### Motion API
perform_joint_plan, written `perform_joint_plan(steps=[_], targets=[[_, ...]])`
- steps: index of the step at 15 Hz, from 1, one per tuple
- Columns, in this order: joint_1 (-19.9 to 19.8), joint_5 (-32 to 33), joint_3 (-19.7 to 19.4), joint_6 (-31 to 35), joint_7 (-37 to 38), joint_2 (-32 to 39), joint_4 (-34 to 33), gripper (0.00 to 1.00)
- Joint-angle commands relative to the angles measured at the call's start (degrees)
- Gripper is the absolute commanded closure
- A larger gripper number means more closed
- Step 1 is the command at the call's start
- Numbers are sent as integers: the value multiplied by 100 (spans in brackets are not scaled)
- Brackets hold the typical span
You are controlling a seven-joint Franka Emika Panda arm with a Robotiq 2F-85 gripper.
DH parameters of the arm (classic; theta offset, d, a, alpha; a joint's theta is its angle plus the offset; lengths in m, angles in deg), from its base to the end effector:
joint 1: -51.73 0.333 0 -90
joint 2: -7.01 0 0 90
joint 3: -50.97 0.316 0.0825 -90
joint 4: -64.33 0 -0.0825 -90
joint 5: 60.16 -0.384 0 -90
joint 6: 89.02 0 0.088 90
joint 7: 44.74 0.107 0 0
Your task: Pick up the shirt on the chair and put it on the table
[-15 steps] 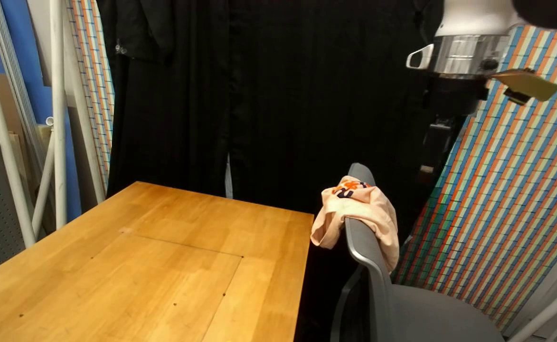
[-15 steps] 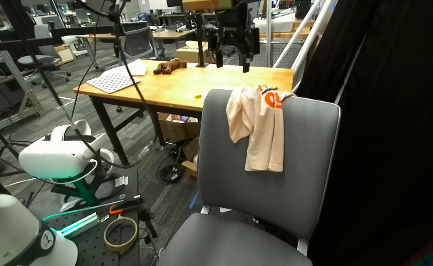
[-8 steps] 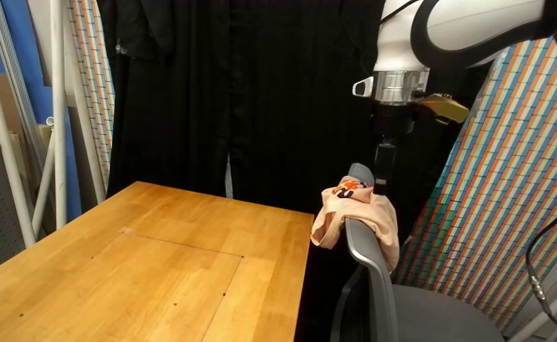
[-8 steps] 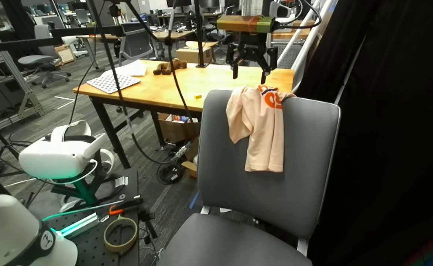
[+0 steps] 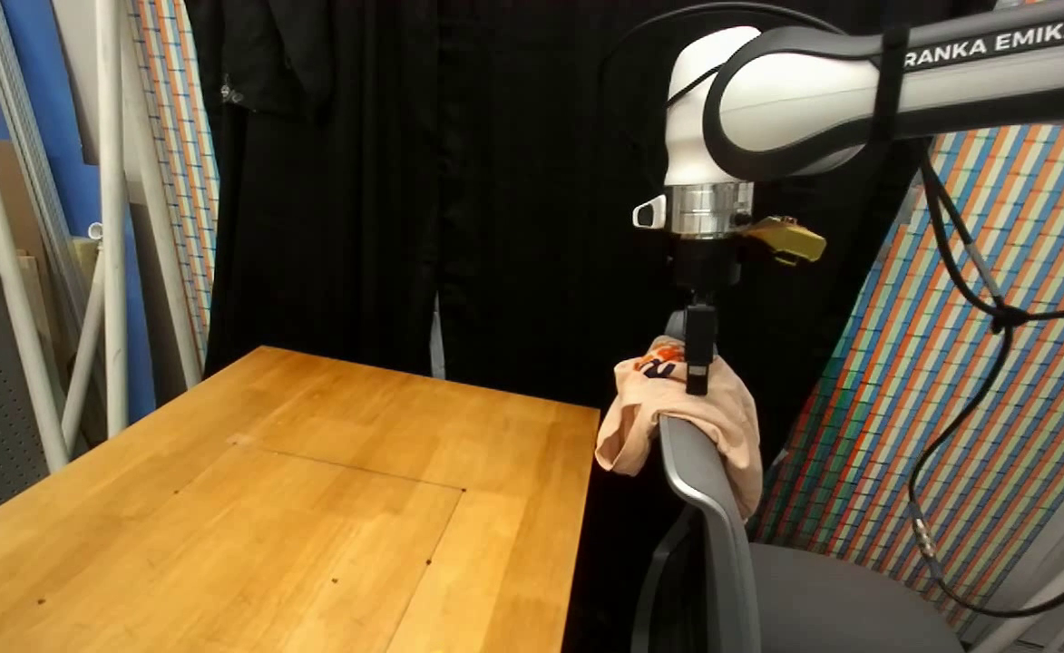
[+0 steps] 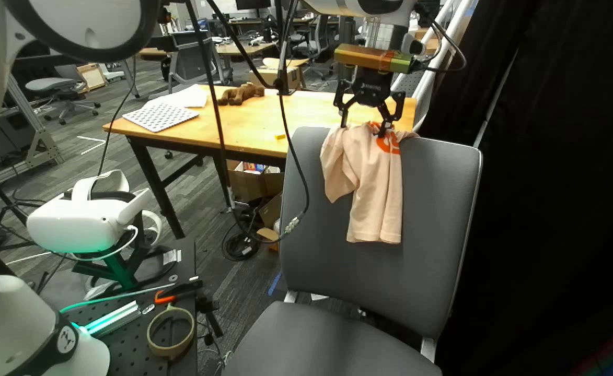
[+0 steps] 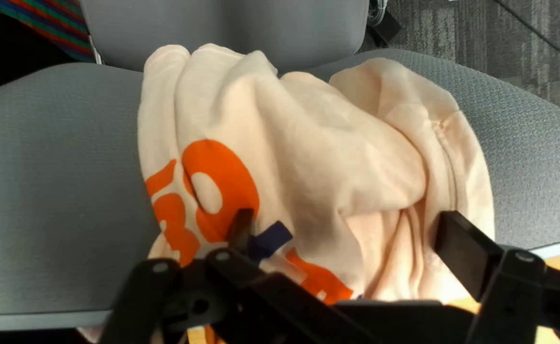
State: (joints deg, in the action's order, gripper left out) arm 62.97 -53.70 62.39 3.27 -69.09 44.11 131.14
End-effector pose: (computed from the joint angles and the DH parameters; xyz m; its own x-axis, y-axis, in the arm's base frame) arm 0.6756 0.2293 0.4061 0.6756 0.7175 -0.1693 0.7148 -0.6938 -0.0876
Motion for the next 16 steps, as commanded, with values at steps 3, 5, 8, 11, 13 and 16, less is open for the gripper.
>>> perform_joint_plan(steps=[3,5,8,11,13,16], targets=[[105,-34,-21,-587,-214,685,-1095,49],[115,-30,-28,-640,-224,784,-1207,65],[107,-50,-41,-806,-241,904,-1434,88],[111,30,-10,-1006,-210,926,-1590,95],[232,149,4,-1027,-269,774,-1603,92],[560,473,47,-939,-422,366,-1617,92]])
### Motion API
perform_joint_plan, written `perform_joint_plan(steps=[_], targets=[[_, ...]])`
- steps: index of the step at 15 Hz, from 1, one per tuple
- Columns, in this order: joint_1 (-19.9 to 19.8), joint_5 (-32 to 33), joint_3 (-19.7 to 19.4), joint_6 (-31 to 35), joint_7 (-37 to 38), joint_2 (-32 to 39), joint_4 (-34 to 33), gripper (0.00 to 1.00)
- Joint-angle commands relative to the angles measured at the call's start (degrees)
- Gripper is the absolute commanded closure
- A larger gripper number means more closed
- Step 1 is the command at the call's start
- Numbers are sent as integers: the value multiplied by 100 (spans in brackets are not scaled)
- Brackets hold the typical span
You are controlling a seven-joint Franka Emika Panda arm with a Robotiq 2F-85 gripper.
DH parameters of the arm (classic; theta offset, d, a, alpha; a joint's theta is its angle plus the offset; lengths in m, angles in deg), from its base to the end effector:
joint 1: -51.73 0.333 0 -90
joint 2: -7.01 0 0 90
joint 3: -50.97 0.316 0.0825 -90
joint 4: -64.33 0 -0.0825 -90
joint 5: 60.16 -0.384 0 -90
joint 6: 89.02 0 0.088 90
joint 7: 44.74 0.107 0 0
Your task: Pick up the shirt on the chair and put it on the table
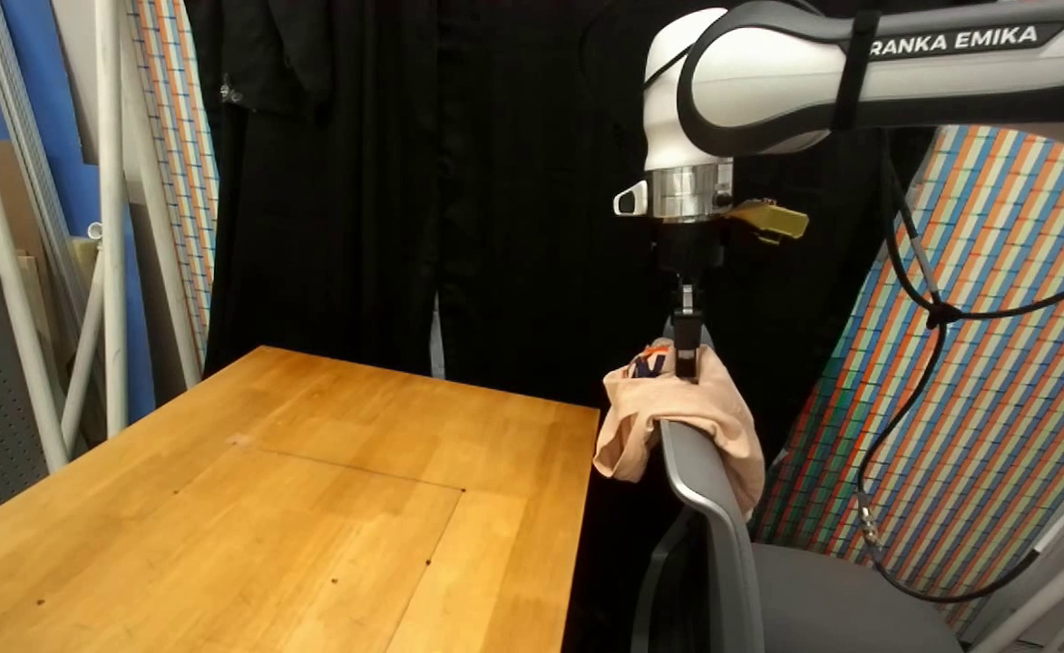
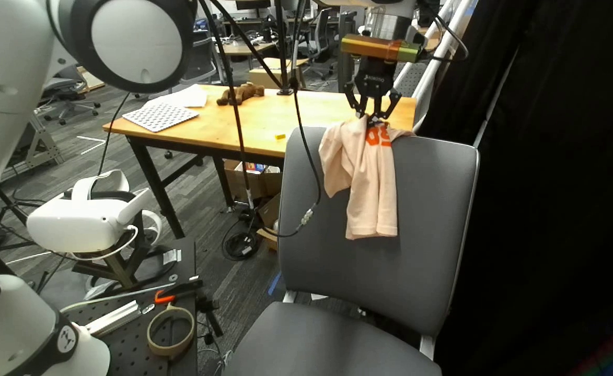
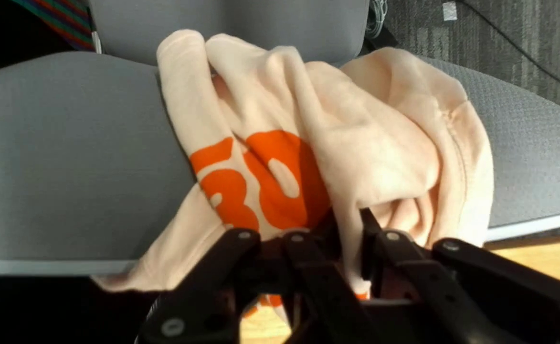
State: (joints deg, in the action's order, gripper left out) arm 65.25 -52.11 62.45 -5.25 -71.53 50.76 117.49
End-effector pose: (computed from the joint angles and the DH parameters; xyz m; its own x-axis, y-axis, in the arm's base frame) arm 0.6880 0.2453 0.4211 0.6295 0.7524 -0.1939 0.7511 -0.6532 -0.0961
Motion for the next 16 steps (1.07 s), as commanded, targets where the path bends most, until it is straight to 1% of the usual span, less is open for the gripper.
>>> perform_joint_plan(steps=[1,3,5,7,8,9,12,13,16], targets=[[451,446,56,-56,-270,-407,-287,92],[695,597,161,-22,-457,-652,-311,92],[993,729,286,-162,-701,-877,-430,93],[1204,621,482,-346,-1033,-981,-640,93],[1283,559,568,-384,-1218,-875,-840,93],[1423,474,555,-423,-1413,-830,-1033,93],[1600,335,634,-267,-2095,-507,-1324,93],[1540,356,722,-370,-2440,-269,-1663,93],[1567,324,773,-382,-3330,281,-2123,93]])
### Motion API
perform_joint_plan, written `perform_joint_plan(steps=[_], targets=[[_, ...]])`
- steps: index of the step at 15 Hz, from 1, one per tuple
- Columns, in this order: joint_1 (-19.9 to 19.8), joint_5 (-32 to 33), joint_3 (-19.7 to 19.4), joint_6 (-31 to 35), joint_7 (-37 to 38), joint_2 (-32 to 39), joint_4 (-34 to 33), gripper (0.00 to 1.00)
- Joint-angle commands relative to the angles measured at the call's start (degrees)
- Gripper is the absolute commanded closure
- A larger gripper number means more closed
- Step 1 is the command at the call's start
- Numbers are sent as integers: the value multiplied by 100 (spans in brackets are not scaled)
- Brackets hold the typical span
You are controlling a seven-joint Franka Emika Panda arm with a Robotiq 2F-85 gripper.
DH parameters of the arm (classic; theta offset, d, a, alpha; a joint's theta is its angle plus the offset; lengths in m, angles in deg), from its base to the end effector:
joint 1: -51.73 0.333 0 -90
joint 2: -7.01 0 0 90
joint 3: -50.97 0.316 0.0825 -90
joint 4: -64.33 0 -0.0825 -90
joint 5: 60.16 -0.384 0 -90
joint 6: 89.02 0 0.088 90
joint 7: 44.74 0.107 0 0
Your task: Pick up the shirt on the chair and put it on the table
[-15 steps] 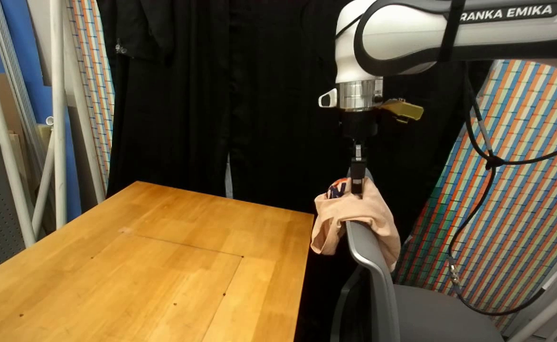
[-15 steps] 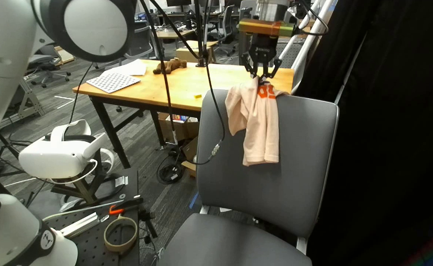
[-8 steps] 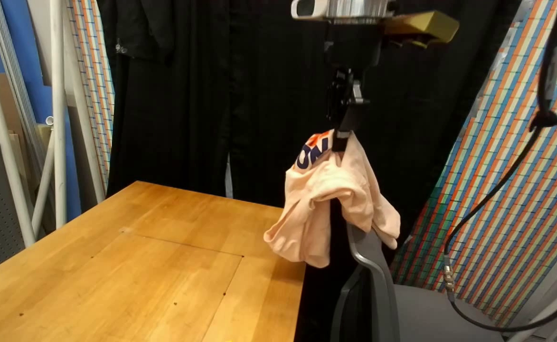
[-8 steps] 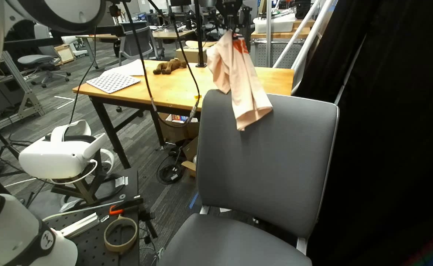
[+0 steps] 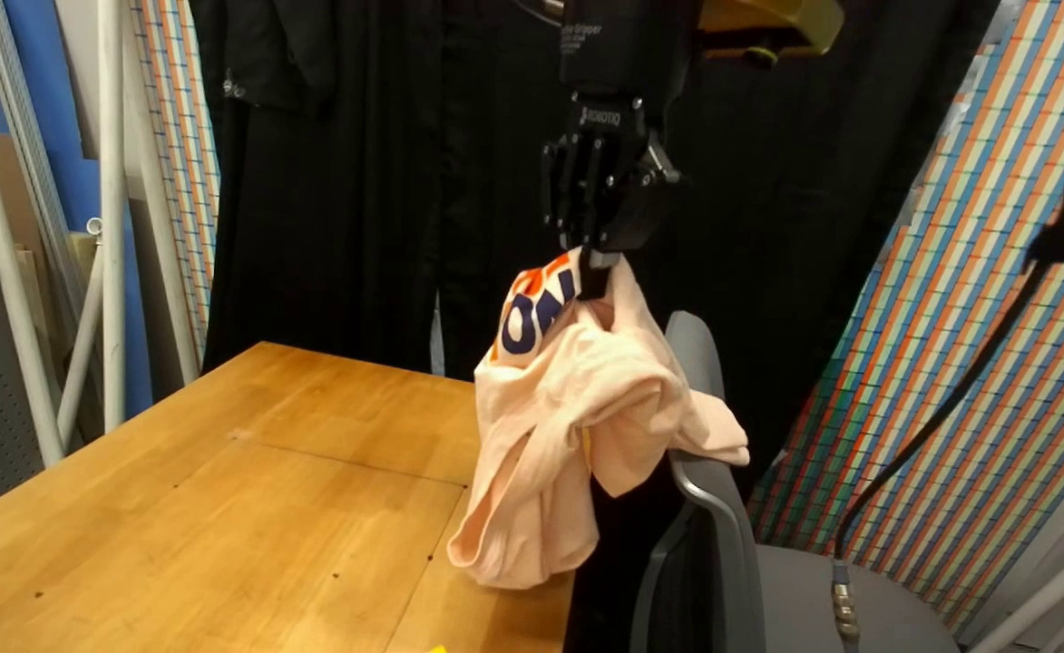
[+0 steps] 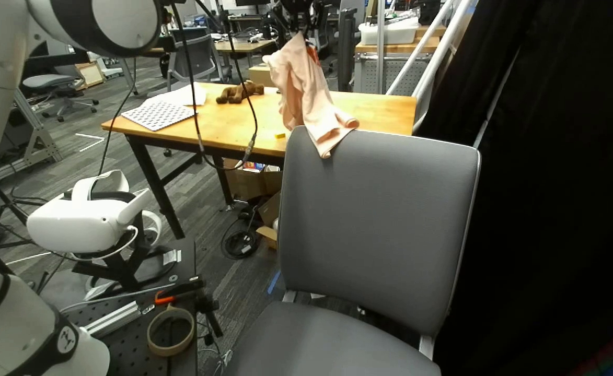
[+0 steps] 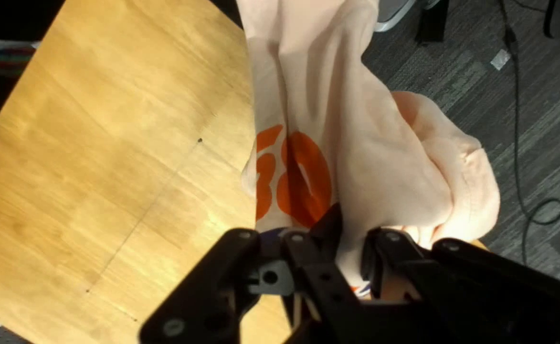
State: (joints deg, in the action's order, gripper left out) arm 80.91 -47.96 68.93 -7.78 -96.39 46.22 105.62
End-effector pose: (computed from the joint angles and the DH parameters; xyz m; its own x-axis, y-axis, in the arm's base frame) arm 0.5688 0.4343 0.5749 -0.0465 0.9989 0.0106 0.9983 0.0461 0.0344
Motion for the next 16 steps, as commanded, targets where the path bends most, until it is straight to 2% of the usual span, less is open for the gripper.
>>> perform_joint_plan(steps=[1,2,3,7,8,9,12,13,16], targets=[[4,-109,141,-137,-1127,880,-1029,93],[24,-136,168,-126,-1386,1046,-1132,93],[52,-346,7,-9,-1676,1039,-957,93],[85,-787,79,-234,-2633,1423,-1177,92],[60,-899,92,-340,-2903,1483,-1220,67],[44,-669,44,-52,-2433,1239,-697,92],[49,-776,47,-134,-2742,1335,-805,70],[50,-788,47,-145,-2772,1334,-821,67],[50,-795,48,-184,-2811,1334,-863,67]])
